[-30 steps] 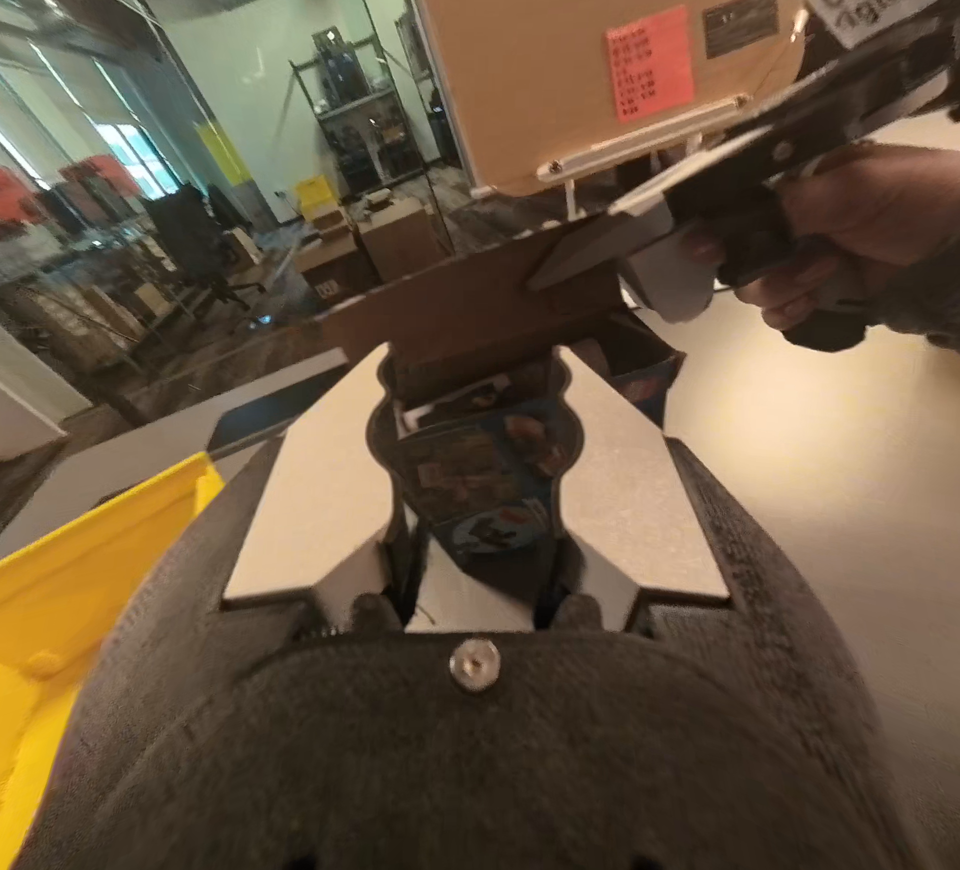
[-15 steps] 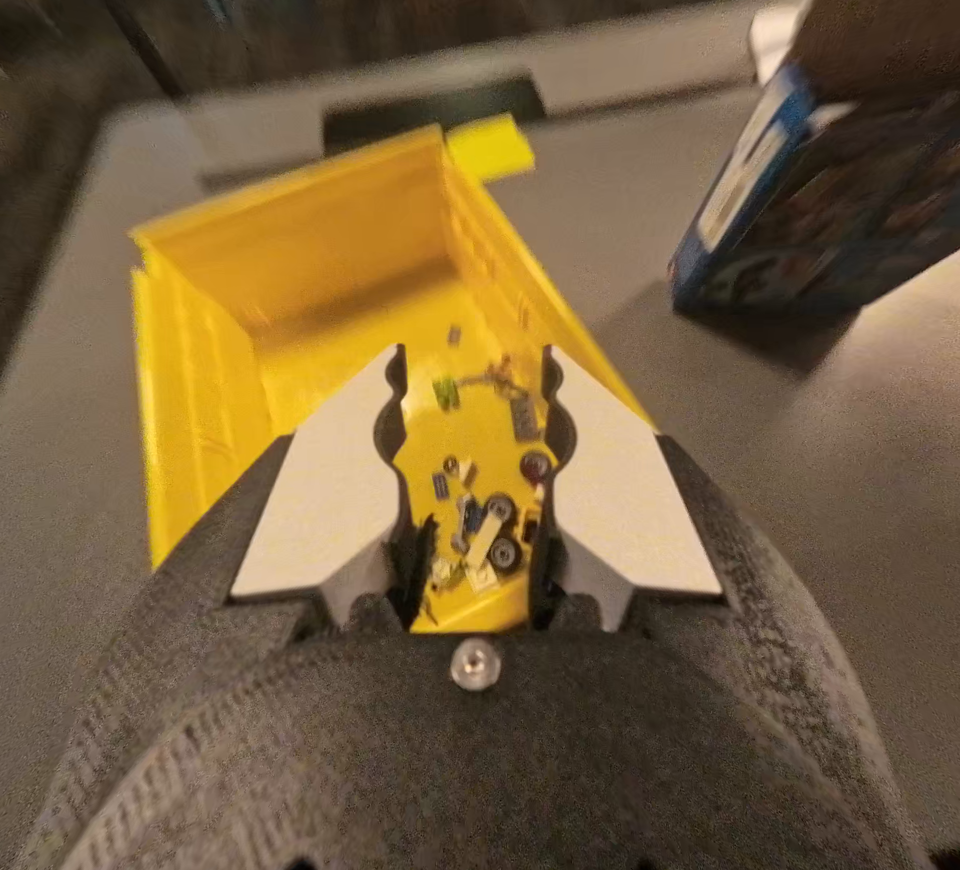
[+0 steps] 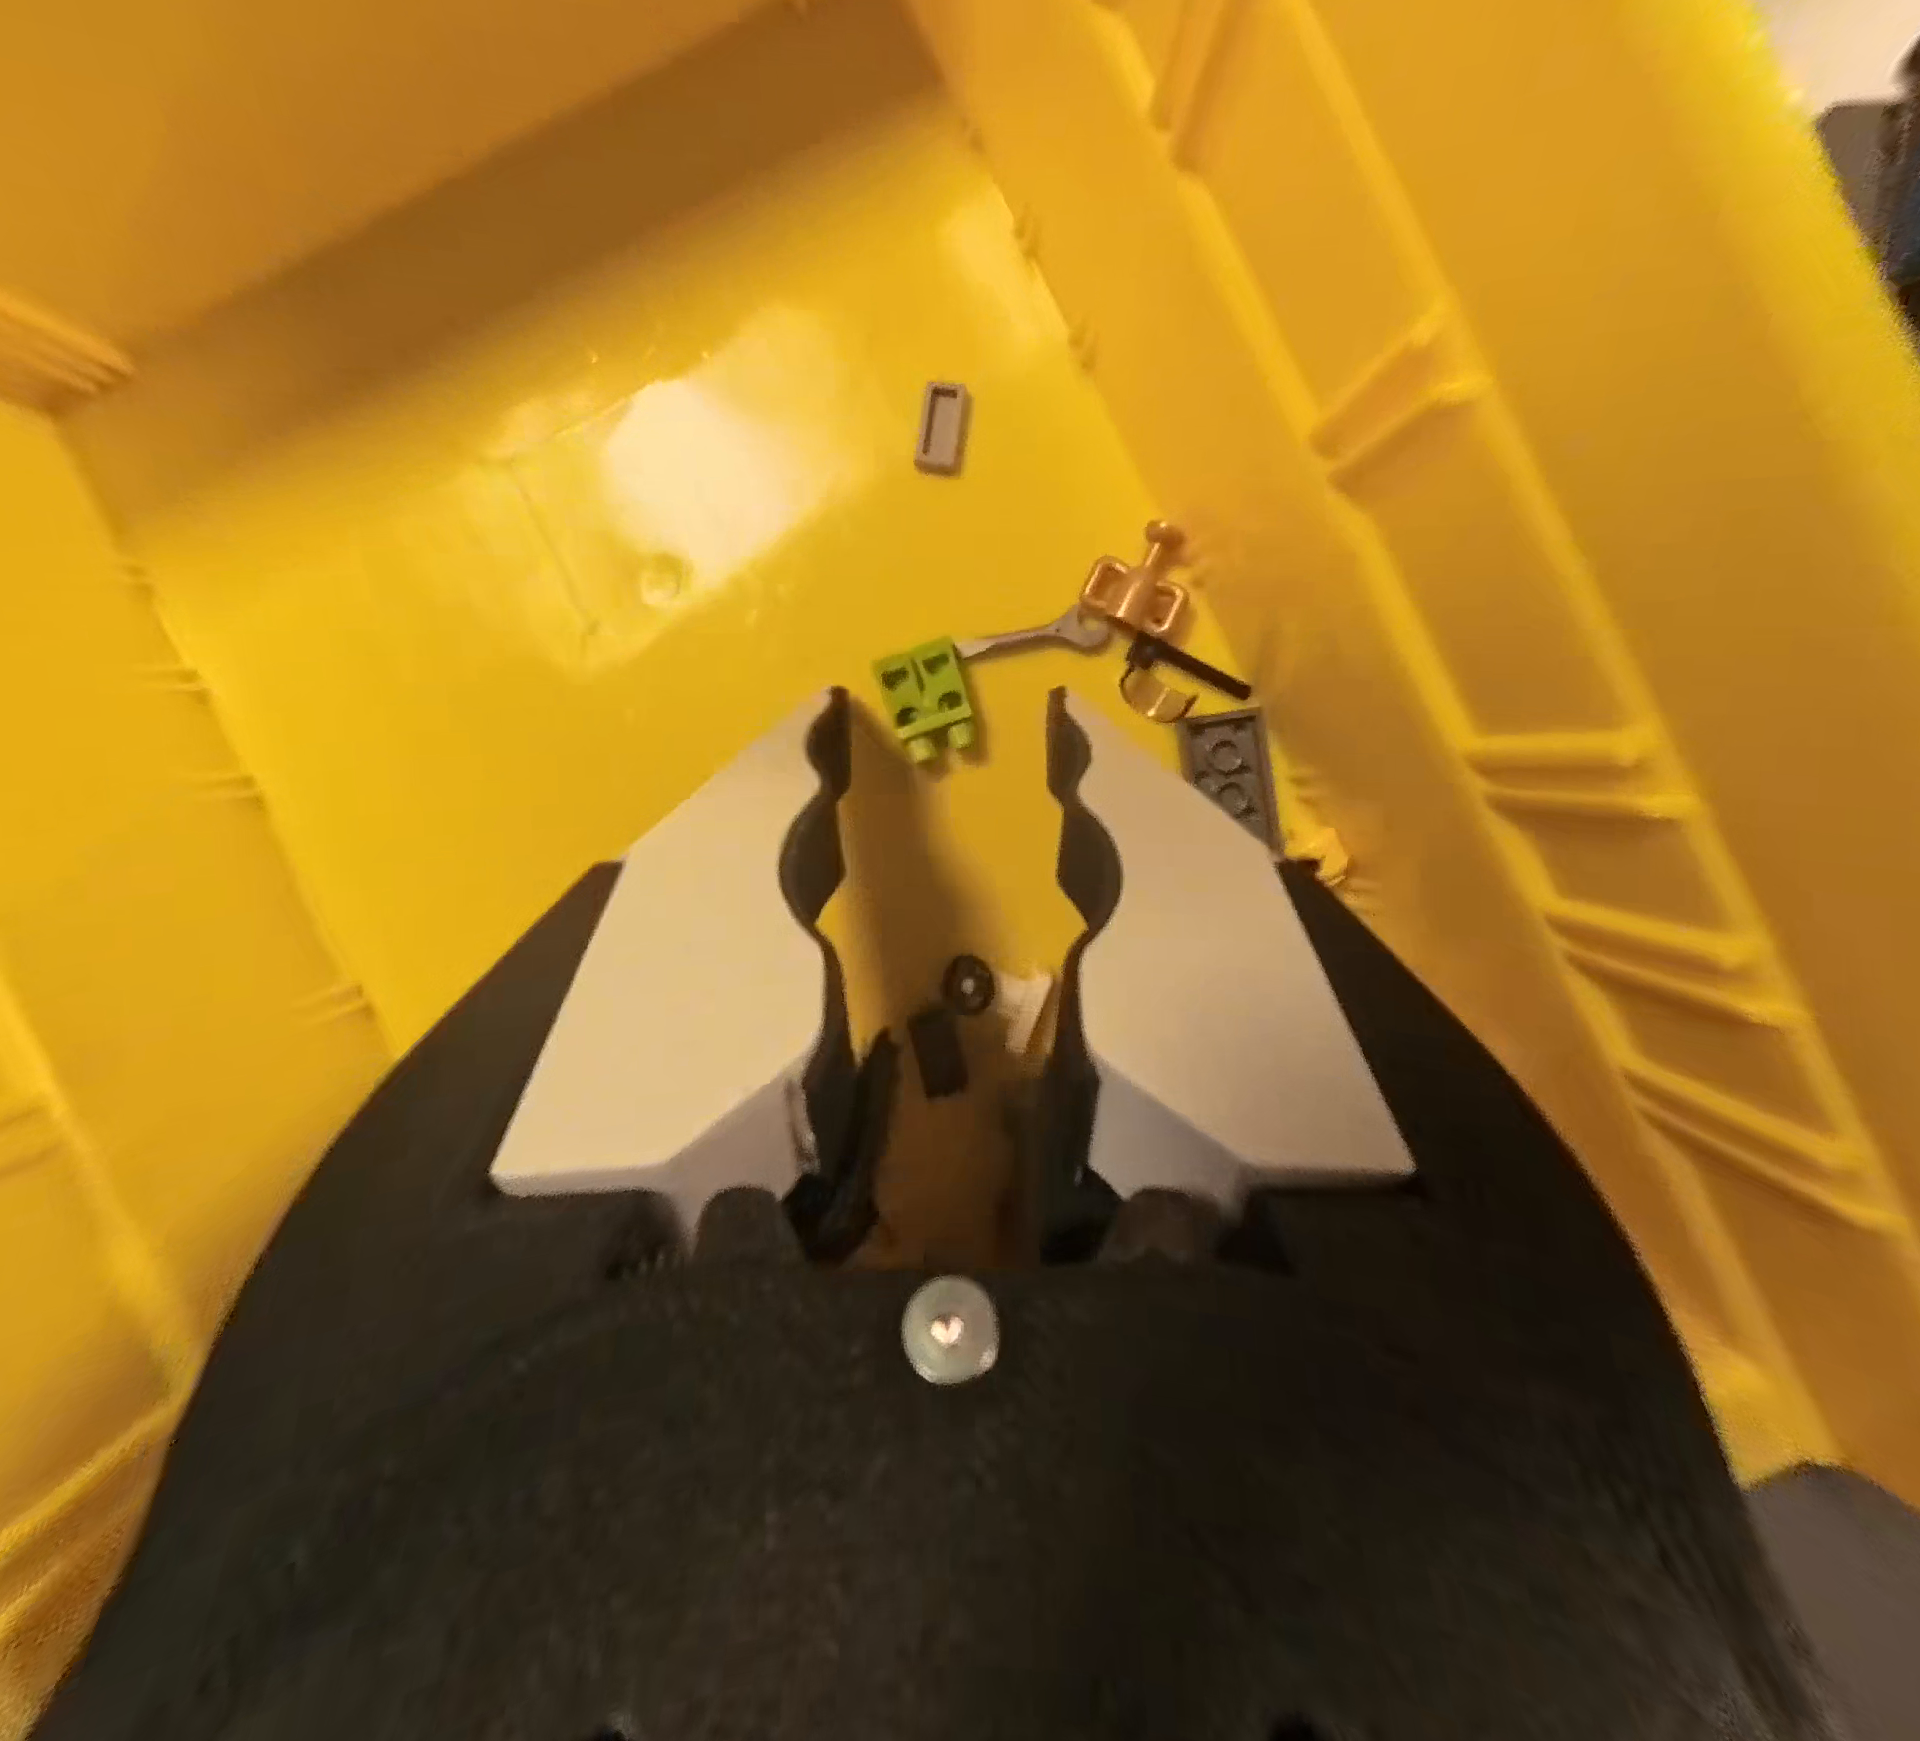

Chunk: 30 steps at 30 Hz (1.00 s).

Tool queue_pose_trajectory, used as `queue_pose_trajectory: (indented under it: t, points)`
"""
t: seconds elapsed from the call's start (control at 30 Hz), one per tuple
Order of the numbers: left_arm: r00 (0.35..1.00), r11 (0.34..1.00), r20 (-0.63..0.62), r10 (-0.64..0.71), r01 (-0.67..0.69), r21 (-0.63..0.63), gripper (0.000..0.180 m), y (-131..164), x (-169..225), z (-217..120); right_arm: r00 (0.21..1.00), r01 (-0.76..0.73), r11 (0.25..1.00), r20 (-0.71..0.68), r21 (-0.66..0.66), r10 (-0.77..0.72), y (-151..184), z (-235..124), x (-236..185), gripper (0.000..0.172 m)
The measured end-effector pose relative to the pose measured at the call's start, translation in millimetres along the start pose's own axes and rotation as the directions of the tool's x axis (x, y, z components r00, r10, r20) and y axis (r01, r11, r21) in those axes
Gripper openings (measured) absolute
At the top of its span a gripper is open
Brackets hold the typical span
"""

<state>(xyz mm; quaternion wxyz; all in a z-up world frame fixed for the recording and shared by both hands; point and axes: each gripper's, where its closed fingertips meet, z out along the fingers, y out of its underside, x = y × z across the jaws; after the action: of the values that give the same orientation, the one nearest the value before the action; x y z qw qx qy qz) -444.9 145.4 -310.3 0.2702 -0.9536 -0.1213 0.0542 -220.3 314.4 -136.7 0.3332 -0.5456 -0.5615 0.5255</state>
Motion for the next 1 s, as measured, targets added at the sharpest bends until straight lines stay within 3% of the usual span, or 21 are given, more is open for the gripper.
queue_pose_trajectory:
  t: [0.1, 0.23, 0.33, 0.4, 0.47, 0.57, 0.63, 0.73, 0.87, 1.0]
  points:
    - [1.000, 1.000, 0.015, -0.017, 0.017, 0.007, 0.013, 0.8, -3.8, -1.2, 1.000, -0.007, 1.000, 0.008, 0.003, 0.007, 0.1, 0.2, -0.5, 0.000]
    - [0.997, 0.992, 0.046, -0.068, 0.063, 0.105, 0.013, -8.0, -5.4, -17.9, 1.000, -0.006, 1.000, 0.027, 0.004, 0.006, 0.2, 1.1, -3.3, 0.000]
    - [0.990, 0.959, 0.098, -0.098, 0.068, 0.275, 0.013, -22.2, 4.4, -58.7, 0.999, -0.011, 1.000, 0.045, 0.011, 0.010, 0.1, 2.3, -5.3, 0.000]
    - [0.985, 0.906, 0.129, -0.113, 0.049, 0.421, 0.013, -33.0, 21.5, -98.5, 0.998, -0.020, 1.000, 0.063, 0.016, 0.019, 0.2, 3.5, -6.8, 0.000]
    - [0.988, 0.812, 0.117, -0.104, 0.016, 0.584, 0.013, -48.2, 52.9, -139.4, 0.997, -0.029, 0.999, 0.076, 0.020, 0.027, 0.1, 4.4, -7.6, 0.000]
    - [0.995, 0.685, -0.009, 0.098, -0.061, 0.726, 0.013, -75.5, 138.0, -171.5, 0.996, -0.031, 0.999, 0.086, 0.017, 0.029, 0.3, 4.7, -9.2, 0.000]
    - [0.961, 0.676, -0.065, 0.267, -0.139, 0.724, 0.013, -86.1, 194.4, -167.6, 0.995, -0.027, 1.000, 0.092, 0.010, 0.026, 0.5, 4.3, -11.2, 0.000]
    - [0.925, 0.640, -0.013, 0.379, -0.252, 0.726, 0.014, -108.1, 235.3, -155.0, 0.997, -0.010, 1.000, 0.082, 0.002, 0.010, 0.7, 3.5, -12.2, 0.000]
    - [0.894, 0.707, -0.059, 0.444, -0.310, 0.635, 0.014, -120.3, 256.8, -129.5, 0.998, 0.021, 1.000, 0.067, -0.016, -0.020, 0.6, 3.7, -13.8, 0.000]
    - [0.886, 0.730, -0.023, 0.463, -0.367, 0.576, 0.014, -131.7, 248.7, -120.4, 0.998, 0.050, 0.998, 0.044, -0.030, -0.048, 0.4, 4.1, -13.8, 0.000]
